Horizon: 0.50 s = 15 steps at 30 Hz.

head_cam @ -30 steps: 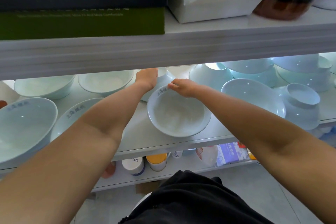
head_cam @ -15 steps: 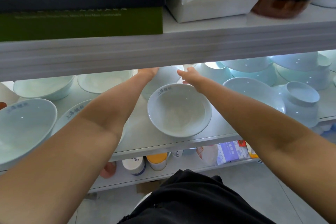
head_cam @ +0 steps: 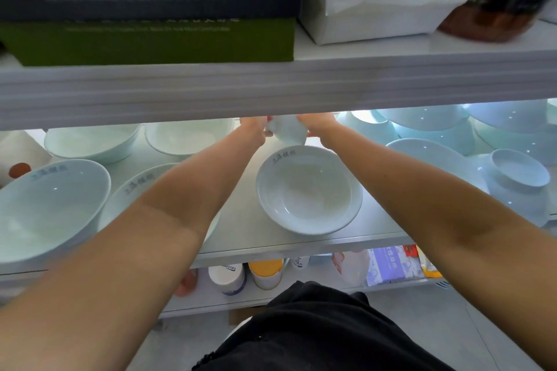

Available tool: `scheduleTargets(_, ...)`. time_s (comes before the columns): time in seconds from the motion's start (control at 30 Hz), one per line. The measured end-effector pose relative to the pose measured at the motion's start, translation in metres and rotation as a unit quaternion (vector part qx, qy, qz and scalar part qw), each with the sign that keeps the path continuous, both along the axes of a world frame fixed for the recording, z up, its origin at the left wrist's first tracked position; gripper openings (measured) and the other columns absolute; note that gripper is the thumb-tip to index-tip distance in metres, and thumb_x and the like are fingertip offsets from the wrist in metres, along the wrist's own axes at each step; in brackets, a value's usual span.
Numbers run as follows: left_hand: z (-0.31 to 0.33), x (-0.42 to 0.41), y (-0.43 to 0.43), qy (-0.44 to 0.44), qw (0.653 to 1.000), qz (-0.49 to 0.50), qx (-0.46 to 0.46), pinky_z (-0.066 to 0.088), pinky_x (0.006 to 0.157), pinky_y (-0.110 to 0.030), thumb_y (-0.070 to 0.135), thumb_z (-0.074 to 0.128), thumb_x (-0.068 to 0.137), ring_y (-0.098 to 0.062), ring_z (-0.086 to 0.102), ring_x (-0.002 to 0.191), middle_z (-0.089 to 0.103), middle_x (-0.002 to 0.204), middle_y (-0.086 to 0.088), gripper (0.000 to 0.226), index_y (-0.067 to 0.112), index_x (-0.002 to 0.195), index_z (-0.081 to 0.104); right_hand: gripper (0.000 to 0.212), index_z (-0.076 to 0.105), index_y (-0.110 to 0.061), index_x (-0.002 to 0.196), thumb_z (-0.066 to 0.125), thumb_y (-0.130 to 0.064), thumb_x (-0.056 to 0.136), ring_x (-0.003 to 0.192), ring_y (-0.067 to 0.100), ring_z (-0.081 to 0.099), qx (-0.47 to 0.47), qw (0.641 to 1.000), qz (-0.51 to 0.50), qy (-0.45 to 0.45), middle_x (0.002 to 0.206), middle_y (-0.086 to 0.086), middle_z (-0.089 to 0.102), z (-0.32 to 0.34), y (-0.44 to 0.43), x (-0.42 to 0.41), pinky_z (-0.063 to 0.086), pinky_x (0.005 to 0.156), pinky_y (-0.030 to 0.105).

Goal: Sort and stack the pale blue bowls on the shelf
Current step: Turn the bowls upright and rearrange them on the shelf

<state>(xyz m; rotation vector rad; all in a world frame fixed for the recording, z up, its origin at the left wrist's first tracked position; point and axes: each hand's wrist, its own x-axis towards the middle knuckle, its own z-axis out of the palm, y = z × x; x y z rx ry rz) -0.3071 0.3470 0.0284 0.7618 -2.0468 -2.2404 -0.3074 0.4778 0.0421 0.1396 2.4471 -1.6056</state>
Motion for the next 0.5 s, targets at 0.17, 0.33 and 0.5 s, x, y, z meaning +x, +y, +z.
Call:
scheduleTargets(0.17, 0.0, 0.013, -0.011, -0.04, 0.993, -0.101, -0.048, 0.052, 0.066, -0.036, 0.006, 0.05, 0.094, -0.014, 0.057, 0.073, 0.059, 0.092, -0.004, 0.021, 0.014, 0.076, 0.055, 0.012, 0.059, -0.013, 0.094, 0.047, -0.016, 0.095, 0.092, 0.019, 0.045, 0.173, 0.981, 0.061, 0.064, 0.09, 0.004, 0.05, 0.004, -0.002, -0.001, 0.043, 0.092, 0.035)
scheduleTargets(0.33, -0.001, 0.018, -0.026, -0.086, 0.986, -0.12, -0.084, 0.054, 0.068, -0.043, 0.011, 0.053, 0.094, -0.015, 0.058, 0.071, 0.054, 0.107, -0.011, 0.015, 0.006, 0.108, 0.051, 0.038, 0.029, -0.02, 0.057, 0.043, -0.013, 0.092, 0.082, 0.023, 0.042, 0.322, 0.93, 0.112, 0.137, 0.074, 0.006, 0.044, -0.001, -0.01, 0.005, 0.031, 0.069, 0.029)
scheduleTargets(0.5, 0.006, 0.025, -0.037, -0.089, 0.987, -0.114, -0.064, 0.057, 0.061, -0.042, 0.005, 0.044, 0.095, -0.016, 0.058, 0.07, 0.053, 0.104, -0.012, 0.02, 0.005, 0.113, 0.052, 0.028, 0.046, -0.02, 0.067, 0.043, -0.007, 0.092, 0.082, 0.028, 0.049, 0.417, 0.863, 0.174, 0.224, 0.084, 0.008, 0.051, -0.003, -0.01, 0.014, 0.03, 0.065, 0.029)
